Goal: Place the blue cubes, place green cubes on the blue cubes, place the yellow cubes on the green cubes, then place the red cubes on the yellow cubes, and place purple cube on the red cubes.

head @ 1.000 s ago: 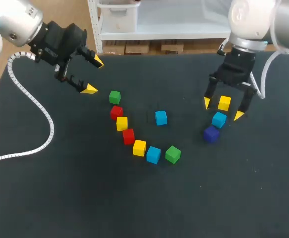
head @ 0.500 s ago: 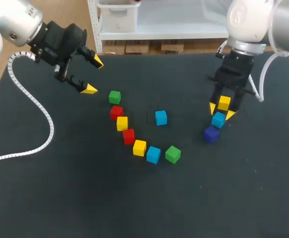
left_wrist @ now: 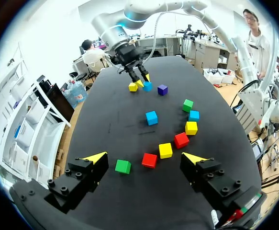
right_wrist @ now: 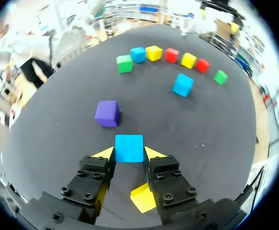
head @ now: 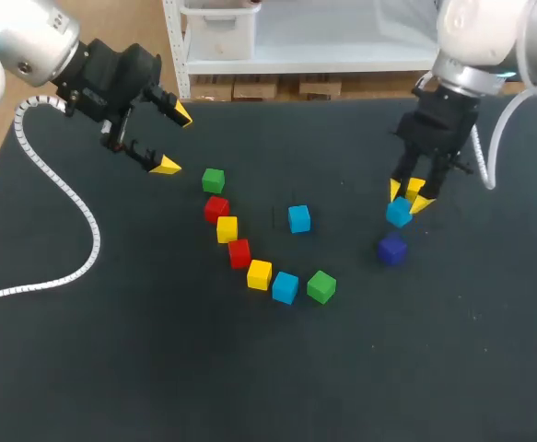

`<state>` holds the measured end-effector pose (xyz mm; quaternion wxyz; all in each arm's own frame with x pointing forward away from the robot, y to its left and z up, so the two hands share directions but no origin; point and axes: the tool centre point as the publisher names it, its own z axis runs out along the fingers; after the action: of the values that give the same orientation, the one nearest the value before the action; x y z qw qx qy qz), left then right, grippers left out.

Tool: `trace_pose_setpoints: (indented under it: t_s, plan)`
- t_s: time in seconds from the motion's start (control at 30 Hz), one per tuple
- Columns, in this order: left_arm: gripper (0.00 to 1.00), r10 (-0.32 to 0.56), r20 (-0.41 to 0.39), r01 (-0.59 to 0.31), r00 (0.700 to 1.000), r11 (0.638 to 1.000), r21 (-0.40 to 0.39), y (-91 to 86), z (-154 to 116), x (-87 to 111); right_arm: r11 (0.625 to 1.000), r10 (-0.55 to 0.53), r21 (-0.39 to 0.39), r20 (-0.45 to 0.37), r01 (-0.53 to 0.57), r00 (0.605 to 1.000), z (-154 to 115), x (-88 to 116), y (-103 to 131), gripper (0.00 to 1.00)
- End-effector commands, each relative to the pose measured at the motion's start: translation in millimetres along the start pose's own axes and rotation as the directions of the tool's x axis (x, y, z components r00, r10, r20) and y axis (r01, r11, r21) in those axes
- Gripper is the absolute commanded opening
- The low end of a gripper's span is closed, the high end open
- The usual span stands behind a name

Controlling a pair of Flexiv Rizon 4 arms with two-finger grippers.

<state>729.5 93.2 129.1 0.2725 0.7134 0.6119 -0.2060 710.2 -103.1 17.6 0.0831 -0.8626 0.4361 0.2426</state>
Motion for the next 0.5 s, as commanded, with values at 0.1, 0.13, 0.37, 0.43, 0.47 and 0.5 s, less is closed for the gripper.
trace_pose_setpoints:
  t_s: [0.1, 0.13, 0.37, 0.43, 0.47, 0.5]
  plan:
    - [1.0, 0.001, -0.001, -0.001, 1.0, 1.0, 0.004, 2.1, 0.1, 0.5, 0.951, 0.267, 0.169, -0.013, -0.261, 0.964, -10.8, -20.2, 5.6, 0.0]
    - [1.0, 0.001, -0.001, -0.001, 1.0, 1.0, 0.004, 2.1, 0.1, 0.5, 0.938, 0.302, 0.181, -0.014, -0.295, 0.953, -11.3, -23.3, 3.5, 0.0]
    - [1.0, 0.001, -0.001, -0.001, 1.0, 1.0, 0.004, 2.1, 0.1, 0.5, 0.87, 0.456, 0.244, -0.073, -0.428, 0.887, -4.6, -50.6, -16.1, 0.0]
    - [1.0, 0.001, -0.001, -0.001, 1.0, 1.0, 0.004, 2.1, 0.1, 0.5, 0.862, 0.472, 0.251, -0.08, -0.44, 0.878, -0.9, -57.0, -21.3, 0.0]
    - [1.0, 0.001, -0.001, -0.001, 1.0, 1.0, 0.004, 2.1, 0.1, 0.5, 0.859, 0.477, 0.252, -0.081, -0.445, 0.875, 0.9, -59.8, -23.5, 0.0]
    - [1.0, 0.001, -0.001, -0.001, 1.0, 1.0, 0.004, 2.1, 0.1, 0.5, 0.857, 0.482, 0.252, -0.078, -0.45, 0.873, 2.7, -62.2, -25.7, 0.0]
